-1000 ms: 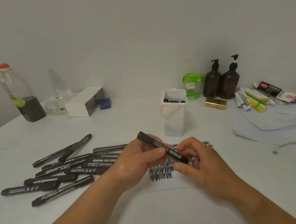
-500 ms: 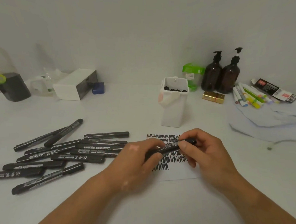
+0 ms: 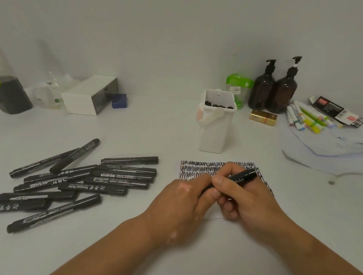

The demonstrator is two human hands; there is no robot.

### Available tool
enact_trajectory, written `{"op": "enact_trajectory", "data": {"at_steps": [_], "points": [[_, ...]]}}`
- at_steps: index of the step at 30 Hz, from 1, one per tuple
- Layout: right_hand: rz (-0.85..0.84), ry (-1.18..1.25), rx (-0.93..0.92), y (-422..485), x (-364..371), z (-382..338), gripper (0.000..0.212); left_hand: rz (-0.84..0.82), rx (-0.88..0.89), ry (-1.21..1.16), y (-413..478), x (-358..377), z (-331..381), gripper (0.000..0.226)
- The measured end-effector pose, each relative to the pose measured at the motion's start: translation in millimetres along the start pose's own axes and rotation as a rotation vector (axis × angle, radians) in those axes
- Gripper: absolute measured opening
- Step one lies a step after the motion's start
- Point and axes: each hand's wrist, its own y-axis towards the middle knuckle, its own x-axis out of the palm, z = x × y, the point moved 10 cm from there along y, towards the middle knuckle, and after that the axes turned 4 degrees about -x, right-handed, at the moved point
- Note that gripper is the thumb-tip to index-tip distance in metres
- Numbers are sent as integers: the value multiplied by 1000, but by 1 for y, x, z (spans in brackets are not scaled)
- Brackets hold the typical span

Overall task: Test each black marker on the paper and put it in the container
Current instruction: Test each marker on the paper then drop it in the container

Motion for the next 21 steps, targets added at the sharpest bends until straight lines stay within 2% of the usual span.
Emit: {"op": "enact_trajectory", "data": {"at_steps": [13, 21], "points": [[-55, 3, -43, -3, 5, -12, 27, 19, 17, -8, -1, -3, 3, 28], [-71, -3, -76, -5, 5, -19, 19, 52, 69, -15, -1, -7, 8, 25]]}}
